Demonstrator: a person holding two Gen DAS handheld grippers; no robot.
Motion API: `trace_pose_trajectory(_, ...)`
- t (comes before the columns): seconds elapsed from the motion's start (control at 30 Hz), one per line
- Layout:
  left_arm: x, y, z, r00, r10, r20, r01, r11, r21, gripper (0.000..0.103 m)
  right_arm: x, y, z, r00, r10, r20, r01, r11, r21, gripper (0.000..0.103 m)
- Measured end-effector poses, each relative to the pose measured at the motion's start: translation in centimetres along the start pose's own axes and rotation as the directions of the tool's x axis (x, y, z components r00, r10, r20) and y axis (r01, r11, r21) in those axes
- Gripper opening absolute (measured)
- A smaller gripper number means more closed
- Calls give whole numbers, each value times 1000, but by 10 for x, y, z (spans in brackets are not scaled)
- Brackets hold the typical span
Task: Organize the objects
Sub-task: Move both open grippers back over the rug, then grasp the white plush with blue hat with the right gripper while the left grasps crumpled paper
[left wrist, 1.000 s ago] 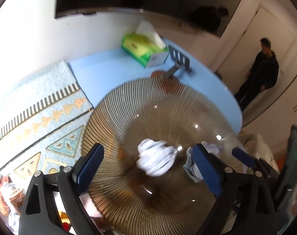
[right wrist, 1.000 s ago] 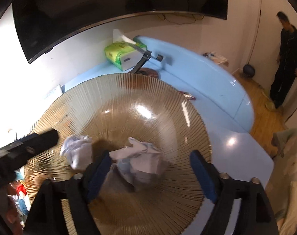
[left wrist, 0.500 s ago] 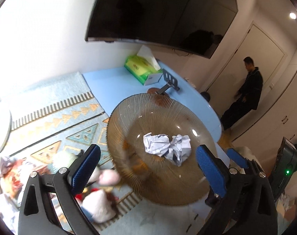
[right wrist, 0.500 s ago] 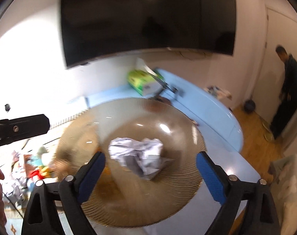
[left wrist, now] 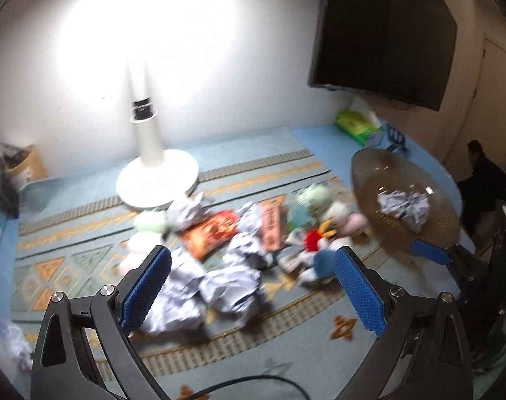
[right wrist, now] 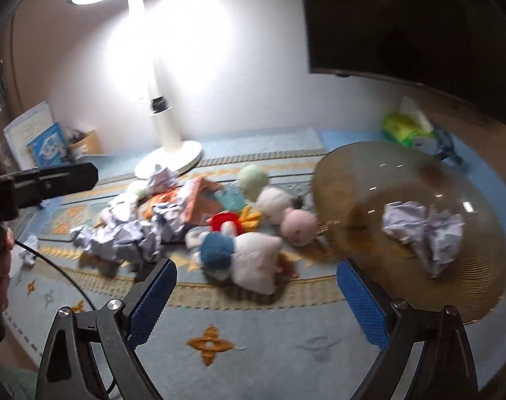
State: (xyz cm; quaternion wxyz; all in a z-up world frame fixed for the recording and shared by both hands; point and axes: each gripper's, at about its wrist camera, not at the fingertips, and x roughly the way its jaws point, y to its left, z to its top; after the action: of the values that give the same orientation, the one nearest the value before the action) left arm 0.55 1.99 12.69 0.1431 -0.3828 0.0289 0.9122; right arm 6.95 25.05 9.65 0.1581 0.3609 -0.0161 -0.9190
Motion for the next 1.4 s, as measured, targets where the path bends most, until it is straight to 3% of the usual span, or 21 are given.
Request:
trace_pose_trajectory(0.1,5,20,-32,995,81,-63,-84,995,-45,98,15,6,-8,975,208,-80,-205,978,44,96)
trace_pose_trajectory(0.17,11,28,-53,987,115,-113,-125,989,-83,98,22,2,-13,956,276,-96,-264,957,122,96)
trace_pose_trajectory(0.33,17,41,-84,970,141,-200,-167,979,-120,97,35,-6,-21,969,198,-145,-169,968,188,96)
trace_pose_trajectory(0.5,17,42,-79,977,147,-156,-165,981,-105,97,40,-7,-19,972,144,-187,-112,980,167,96)
trace_pose_trajectory(0.63,24,54,-76,974,161,-162,-185,971,-149,94,41,0,-17,976,94,-196,-75,992,102,96)
trace_pose_trajectory(0.77,26,61,-68,986,82,-144,-112,971,-212,89,48,-1,-12,979,23,-201,-10,998,66,96)
trace_pose_trajectory(1.03,50,22,-31,993,-58,-99,48,994,-99,89,79,-8,-4,966,-61,-250,96,987,130,96)
trace_pose_trajectory(1.1,69,12,-28,990,-47,-136,38,997,-63,89,85,-9,-3,964,-70,-258,111,982,150,96)
trace_pose_trajectory(1.17,91,5,-29,980,21,-196,-25,1000,-16,88,88,-10,0,964,-86,-250,129,979,160,96)
trace_pose_trajectory(1.27,109,1,-33,968,110,-225,-104,994,35,64,89,-12,4,971,-97,-220,134,978,158,96)
trace_pose_trajectory(1.37,106,10,-34,975,61,-213,-72,996,-46,57,88,-15,6,977,-75,-199,108,981,160,93)
trace_pose_trajectory(1.4,104,15,-34,977,39,-210,-57,995,-82,54,88,-15,6,979,-60,-193,92,982,163,84)
